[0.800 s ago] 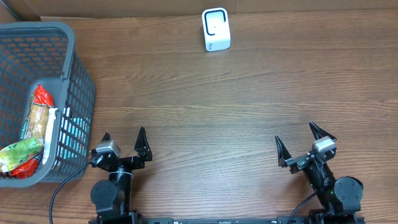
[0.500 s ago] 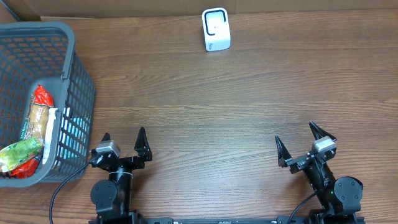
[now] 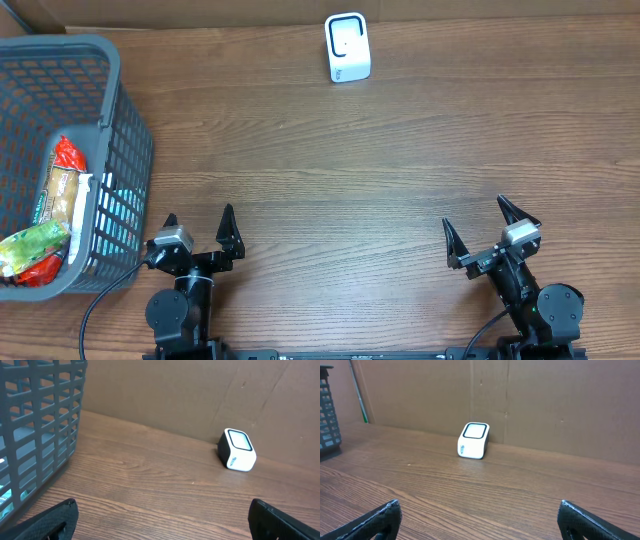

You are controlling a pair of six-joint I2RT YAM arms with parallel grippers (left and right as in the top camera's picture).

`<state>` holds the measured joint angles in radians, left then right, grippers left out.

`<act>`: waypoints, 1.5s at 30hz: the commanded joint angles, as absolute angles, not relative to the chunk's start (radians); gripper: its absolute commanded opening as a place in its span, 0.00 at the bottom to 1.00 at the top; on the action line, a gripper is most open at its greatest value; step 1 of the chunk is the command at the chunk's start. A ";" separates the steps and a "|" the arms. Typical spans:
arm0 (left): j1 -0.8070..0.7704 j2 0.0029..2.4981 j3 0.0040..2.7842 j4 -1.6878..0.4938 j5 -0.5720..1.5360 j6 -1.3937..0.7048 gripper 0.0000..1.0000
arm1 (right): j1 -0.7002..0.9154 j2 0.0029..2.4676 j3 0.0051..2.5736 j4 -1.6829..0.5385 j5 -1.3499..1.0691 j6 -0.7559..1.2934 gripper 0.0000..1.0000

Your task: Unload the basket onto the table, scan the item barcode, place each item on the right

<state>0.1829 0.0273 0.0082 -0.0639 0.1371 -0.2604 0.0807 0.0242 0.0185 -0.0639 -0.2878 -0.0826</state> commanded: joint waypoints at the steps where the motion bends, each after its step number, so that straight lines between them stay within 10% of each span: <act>1: 0.180 0.024 0.006 -0.067 0.126 -0.273 0.99 | 0.086 0.014 0.008 -0.058 -0.281 -0.083 1.00; 45: 0.180 0.024 0.006 -0.067 0.126 -0.273 1.00 | 0.086 0.014 0.008 -0.058 -0.281 -0.083 1.00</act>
